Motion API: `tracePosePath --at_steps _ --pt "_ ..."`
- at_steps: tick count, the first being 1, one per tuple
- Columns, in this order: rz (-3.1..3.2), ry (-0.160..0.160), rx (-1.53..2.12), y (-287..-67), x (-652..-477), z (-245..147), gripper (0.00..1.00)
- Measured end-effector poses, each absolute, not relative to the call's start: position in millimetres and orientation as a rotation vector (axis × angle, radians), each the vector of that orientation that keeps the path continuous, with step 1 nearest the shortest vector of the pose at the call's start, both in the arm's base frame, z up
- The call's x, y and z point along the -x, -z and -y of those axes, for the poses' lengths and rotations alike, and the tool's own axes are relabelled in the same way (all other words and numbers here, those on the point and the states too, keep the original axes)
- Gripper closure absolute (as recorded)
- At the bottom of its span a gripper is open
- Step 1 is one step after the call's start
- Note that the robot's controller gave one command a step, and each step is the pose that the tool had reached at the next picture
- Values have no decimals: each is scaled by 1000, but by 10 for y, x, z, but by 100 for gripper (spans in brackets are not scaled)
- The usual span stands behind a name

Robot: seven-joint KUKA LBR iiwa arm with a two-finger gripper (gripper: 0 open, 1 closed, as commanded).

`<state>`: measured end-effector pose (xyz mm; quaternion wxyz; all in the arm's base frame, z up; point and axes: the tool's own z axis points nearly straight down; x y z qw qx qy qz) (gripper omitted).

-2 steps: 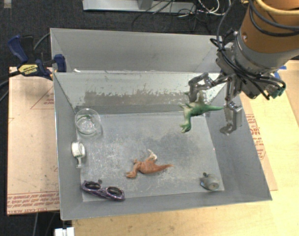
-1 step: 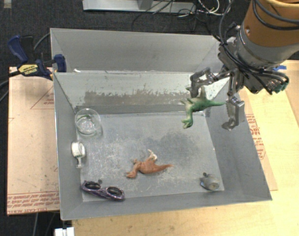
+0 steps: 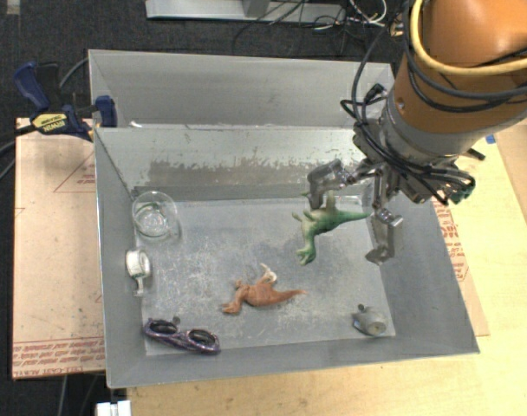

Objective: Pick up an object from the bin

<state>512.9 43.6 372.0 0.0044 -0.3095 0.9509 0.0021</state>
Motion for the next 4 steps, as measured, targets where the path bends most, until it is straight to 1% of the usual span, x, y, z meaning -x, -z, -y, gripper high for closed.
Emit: tracePosePath --at_steps 1,2,3,4 --pt "-2943 8 1020 -4352 -6008 387 0" --pt "-2998 -7 897 -4179 -5940 8 0" --pt "-2943 7 1011 -4058 -6473 -245 0" --pt "-2952 -5 1031 -4239 -5814 -1250 0"
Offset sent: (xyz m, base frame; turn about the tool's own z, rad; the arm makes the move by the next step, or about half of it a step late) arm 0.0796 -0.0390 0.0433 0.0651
